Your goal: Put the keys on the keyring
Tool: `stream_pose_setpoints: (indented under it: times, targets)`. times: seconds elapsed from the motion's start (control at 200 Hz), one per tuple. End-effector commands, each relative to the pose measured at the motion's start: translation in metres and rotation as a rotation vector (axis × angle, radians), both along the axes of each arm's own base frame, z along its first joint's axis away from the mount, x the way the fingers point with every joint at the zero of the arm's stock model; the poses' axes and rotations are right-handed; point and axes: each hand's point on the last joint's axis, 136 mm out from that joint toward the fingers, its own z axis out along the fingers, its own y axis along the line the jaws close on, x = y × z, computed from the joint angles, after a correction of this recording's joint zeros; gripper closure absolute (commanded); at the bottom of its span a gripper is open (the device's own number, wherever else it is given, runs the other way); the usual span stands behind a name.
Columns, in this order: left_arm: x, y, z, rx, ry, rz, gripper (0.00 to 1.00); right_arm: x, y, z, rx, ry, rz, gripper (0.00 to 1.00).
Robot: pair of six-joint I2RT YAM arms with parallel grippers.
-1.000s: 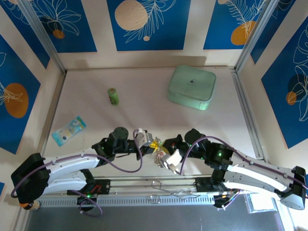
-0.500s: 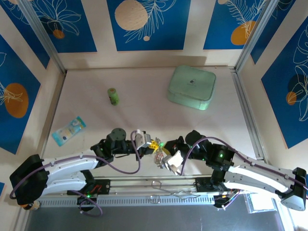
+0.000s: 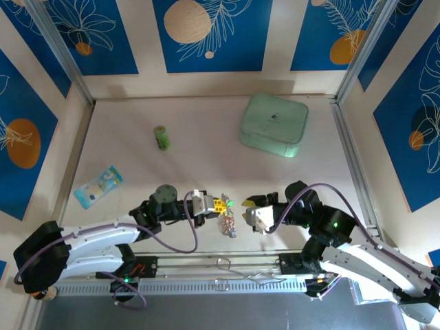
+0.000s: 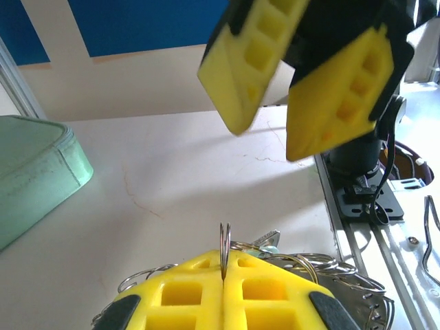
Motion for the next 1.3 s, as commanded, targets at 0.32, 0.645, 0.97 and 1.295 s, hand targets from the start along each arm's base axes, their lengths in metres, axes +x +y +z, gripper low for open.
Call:
stream_pose_setpoints:
  times: [0.32,0.645,0.97,1.295]
  targets:
    - [-0.019,0.0,0.031,-0.118,-0.118,-0.093,1.0,-0.005,0.03,0.029,0.216,0.461,-0.006,0.72]
    - [-0.022,-0.001,0.034,-0.131,-0.122,-0.109,1.0,0.005,0.035,0.016,0.173,0.471,-0.033,0.74]
    - [-0.023,-0.001,0.034,-0.132,-0.122,-0.112,1.0,0.009,0.042,0.017,0.173,0.473,-0.026,0.81]
    - [-0.024,0.002,0.042,-0.165,-0.138,-0.106,1.0,0.007,0.042,0.011,0.123,0.479,-0.008,0.82]
